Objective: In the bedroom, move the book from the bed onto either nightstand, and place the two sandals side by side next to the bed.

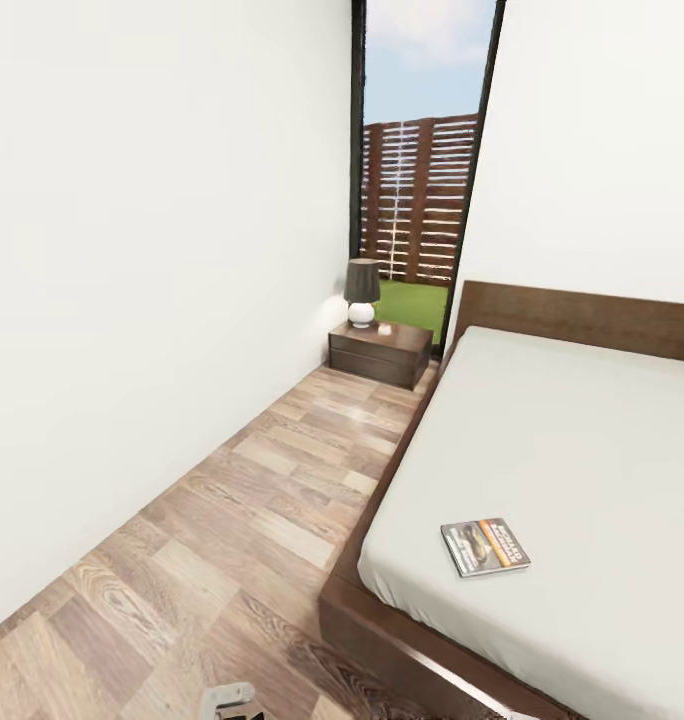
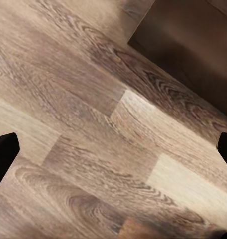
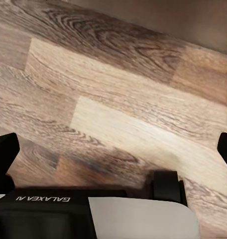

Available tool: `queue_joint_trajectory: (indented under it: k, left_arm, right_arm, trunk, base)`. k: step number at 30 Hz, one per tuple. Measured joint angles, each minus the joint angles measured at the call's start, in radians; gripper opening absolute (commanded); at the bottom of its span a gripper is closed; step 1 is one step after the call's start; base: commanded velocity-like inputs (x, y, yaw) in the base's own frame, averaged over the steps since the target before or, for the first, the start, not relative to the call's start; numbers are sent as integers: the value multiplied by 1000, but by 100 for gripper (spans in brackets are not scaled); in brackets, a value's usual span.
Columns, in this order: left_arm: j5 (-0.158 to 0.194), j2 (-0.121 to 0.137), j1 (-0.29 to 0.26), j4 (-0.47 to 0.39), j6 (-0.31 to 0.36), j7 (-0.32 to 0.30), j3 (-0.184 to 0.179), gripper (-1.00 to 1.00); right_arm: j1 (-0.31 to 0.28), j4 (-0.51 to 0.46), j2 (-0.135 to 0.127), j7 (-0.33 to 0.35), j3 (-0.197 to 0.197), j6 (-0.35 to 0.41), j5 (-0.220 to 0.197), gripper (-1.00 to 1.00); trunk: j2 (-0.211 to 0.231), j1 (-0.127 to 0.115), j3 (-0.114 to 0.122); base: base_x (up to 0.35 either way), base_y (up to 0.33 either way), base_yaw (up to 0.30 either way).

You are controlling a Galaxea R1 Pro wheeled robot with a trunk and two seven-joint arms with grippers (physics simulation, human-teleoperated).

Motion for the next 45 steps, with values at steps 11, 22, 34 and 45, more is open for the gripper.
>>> queue_joint_trajectory:
  k: [11, 22, 34, 45]
  left_arm:
    - [0, 0, 0, 0, 0, 0, 0, 100]
    - [0, 0, 0, 0, 0, 0, 0, 100]
    - [0, 0, 0, 0, 0, 0, 0, 100]
    - [-1, -1, 0, 0, -1, 0, 0, 100]
  right_arm:
    - [0, 0, 0, 0, 0, 0, 0, 100]
    - [0, 0, 0, 0, 0, 0, 0, 100]
    - [0, 0, 0, 0, 0, 0, 0, 100]
    - [0, 0, 0, 0, 0, 0, 0, 100]
  trunk:
    - [0, 0, 0]
    - [0, 0, 0]
    - [0, 0, 0]
    - [0, 0, 0]
  base:
    - [0, 0, -300]
    - [0, 0, -300]
    - [0, 0, -300]
    - [0, 0, -300]
